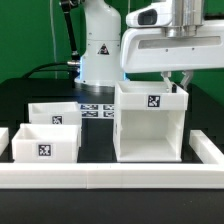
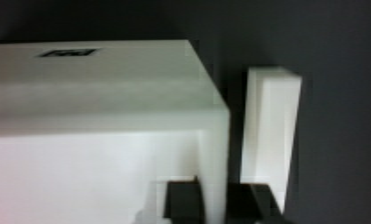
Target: Assemble drawer
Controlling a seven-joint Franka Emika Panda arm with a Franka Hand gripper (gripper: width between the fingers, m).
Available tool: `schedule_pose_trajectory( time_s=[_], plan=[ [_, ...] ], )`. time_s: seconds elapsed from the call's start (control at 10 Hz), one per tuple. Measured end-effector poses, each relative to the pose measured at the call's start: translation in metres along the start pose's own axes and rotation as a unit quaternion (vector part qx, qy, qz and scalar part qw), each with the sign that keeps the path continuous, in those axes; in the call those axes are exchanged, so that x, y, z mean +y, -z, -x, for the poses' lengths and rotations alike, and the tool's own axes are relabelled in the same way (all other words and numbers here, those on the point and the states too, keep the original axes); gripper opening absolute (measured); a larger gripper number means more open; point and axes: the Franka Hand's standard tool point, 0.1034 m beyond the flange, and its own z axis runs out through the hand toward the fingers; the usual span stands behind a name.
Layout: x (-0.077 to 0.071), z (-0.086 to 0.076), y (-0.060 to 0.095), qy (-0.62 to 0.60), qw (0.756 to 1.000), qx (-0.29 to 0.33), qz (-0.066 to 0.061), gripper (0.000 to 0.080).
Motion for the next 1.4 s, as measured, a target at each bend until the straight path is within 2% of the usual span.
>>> schedule_pose_trajectory(
  time_s=[0.1,0.4,0.6,0.9,1.1,1.4],
  plan=[
    [0.002,-0.013,0.000,0.002,1.000,0.006,-0.001,0.0038],
    [0.008,-0.033,0.000,0.002,1.000,0.017,-0.002,0.0038],
    [0.008,-0.032,0.000,-0.005,1.000,0.017,-0.002,0.0038],
    [0.006,-0.033,0.001,-0.083,0.996,0.020,-0.005,0.0038],
    [0.007,-0.034,0.000,-0.210,0.977,0.020,-0.013,0.0038],
    [0.006,-0.040,0.002,-0.298,0.954,0.025,-0.019,0.0038]
  ],
)
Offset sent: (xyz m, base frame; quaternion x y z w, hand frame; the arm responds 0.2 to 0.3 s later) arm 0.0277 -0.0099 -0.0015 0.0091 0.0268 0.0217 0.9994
